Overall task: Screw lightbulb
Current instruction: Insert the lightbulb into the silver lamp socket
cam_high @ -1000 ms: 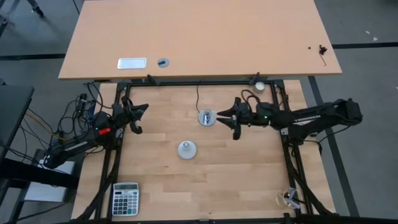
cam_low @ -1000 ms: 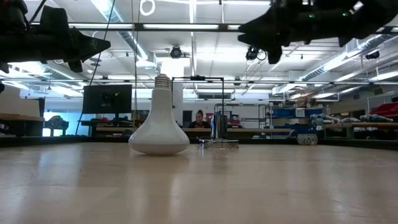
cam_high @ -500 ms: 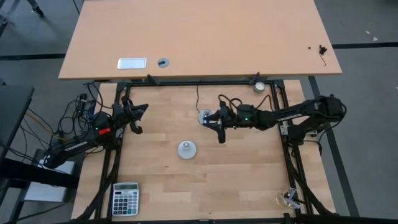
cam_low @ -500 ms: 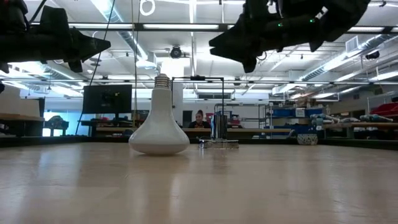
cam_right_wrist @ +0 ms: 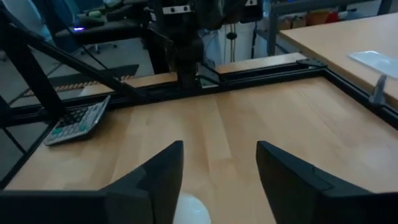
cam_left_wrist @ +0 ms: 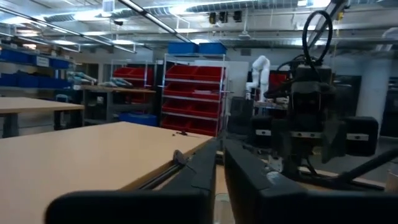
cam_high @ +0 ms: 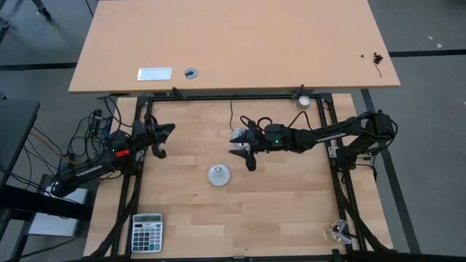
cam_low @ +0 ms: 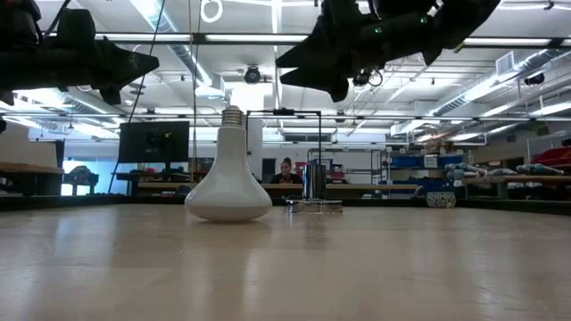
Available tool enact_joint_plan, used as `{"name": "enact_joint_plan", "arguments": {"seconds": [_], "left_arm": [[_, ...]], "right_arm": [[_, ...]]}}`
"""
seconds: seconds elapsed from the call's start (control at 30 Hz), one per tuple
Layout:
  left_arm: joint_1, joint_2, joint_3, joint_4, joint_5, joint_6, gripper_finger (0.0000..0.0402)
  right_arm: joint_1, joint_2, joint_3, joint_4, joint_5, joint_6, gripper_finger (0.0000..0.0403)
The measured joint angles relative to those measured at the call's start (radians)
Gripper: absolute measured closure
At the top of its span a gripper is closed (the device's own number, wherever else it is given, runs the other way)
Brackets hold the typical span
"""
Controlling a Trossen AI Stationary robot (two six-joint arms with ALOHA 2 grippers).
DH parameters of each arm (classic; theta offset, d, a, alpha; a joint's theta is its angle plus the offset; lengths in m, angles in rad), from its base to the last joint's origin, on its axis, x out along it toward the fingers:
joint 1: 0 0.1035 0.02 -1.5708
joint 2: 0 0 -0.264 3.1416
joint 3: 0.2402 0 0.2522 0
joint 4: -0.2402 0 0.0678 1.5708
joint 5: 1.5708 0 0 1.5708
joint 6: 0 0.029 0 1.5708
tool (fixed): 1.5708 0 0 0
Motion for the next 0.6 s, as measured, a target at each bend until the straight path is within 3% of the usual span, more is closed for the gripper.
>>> {"name": "enact_joint_plan", "arguments": {"seconds": [0.3,0.6], "left_arm": [[0.0,0.029,0.0,-0.008,0.116,-0.056,0.0282],[-0.001,0.111,0.0,0.01,0.153,-0.055,0.0273]], "right_arm": [[0.069,0.058,0.045,0.008,-0.003,0.01,0.0128],[0.099,0.15,0.133,-0.054,0.012,0.015,0.0119]]}}
